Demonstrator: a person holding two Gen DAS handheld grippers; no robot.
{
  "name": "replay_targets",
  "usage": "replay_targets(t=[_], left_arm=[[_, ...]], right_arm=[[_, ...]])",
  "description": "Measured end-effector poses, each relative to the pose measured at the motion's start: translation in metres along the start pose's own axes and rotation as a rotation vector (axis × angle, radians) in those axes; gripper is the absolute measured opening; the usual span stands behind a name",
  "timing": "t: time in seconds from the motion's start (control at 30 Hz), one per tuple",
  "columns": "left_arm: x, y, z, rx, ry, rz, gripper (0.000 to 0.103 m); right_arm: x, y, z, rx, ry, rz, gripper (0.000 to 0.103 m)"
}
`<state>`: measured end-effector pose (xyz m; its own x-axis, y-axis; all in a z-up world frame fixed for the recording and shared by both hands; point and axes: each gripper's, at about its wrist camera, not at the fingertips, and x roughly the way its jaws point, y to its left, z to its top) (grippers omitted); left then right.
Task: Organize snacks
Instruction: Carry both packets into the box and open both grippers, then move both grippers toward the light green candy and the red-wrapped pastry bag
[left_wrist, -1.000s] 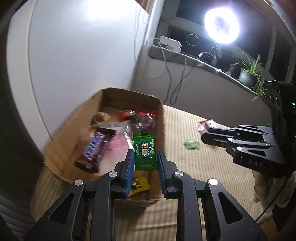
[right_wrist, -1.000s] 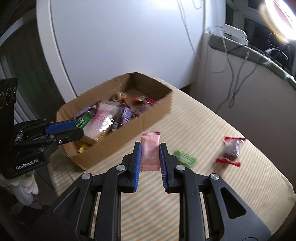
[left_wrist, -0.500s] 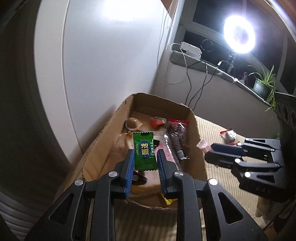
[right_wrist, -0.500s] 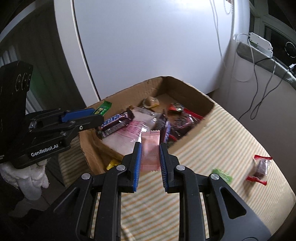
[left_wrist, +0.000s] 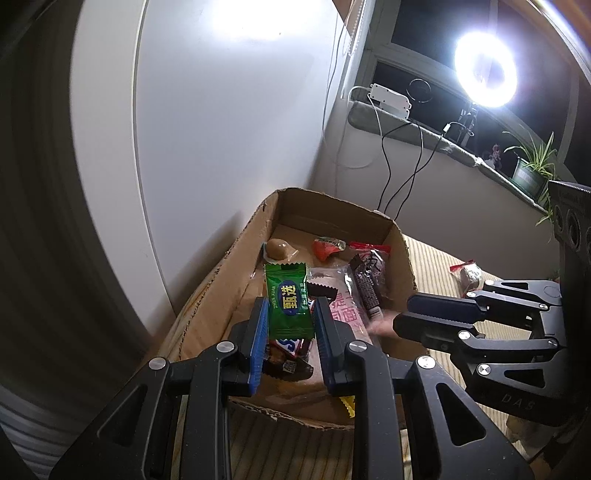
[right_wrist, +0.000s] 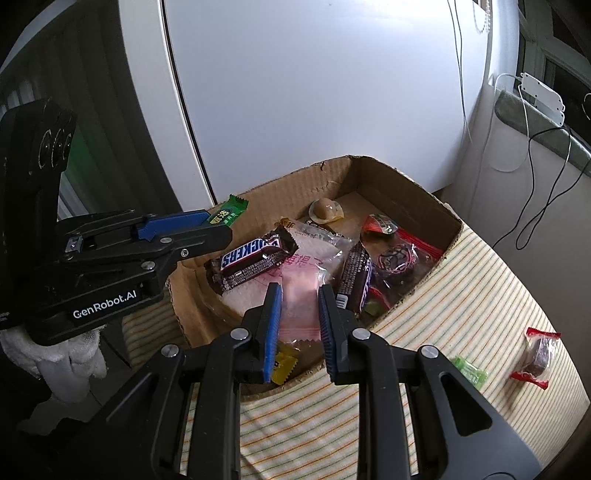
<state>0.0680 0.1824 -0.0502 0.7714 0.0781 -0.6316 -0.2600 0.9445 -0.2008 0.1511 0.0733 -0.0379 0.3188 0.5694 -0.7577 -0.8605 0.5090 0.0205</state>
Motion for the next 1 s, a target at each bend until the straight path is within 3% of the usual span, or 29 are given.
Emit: replay_targets(t=[0.07, 0.13, 0.27, 0.33, 0.4, 0.57, 1.0], left_arm=[[0.0, 0.0, 0.0, -0.001, -0.001, 0.005, 0.029], [0.0, 0.001, -0.001, -0.002, -0.002, 0.009, 0.034], [-0.001, -0.001, -0.001, 0.009, -0.006, 0.02, 0.042], [-0.001, -0.001, 0.0, 0.007, -0.008, 0.02, 0.045], [-0.001, -0.002, 0.001, 0.006, -0.012, 0.02, 0.052], [-0.002, -0.011, 0.003, 0.02, -0.024, 0.012, 0.06], [-0.005, -0.068, 0.001, 0.09, -0.026, -0.049, 0.061]], right_arm=[[-0.001, 0.0, 0.0, -0.001, 0.0, -0.001, 0.029], [-0.002, 0.0, 0.0, 0.001, -0.01, -0.014, 0.061], [-0.009, -0.003, 0.001, 0.003, -0.029, -0.03, 0.07], [-0.011, -0.005, 0.0, -0.005, -0.03, -0.06, 0.084], [-0.015, -0.007, -0.003, -0.012, -0.037, -0.09, 0.09], [-0.021, -0.019, -0.009, -0.006, -0.035, -0.134, 0.091], [-0.055, -0.08, -0.031, 0.107, -0.05, -0.222, 0.092]])
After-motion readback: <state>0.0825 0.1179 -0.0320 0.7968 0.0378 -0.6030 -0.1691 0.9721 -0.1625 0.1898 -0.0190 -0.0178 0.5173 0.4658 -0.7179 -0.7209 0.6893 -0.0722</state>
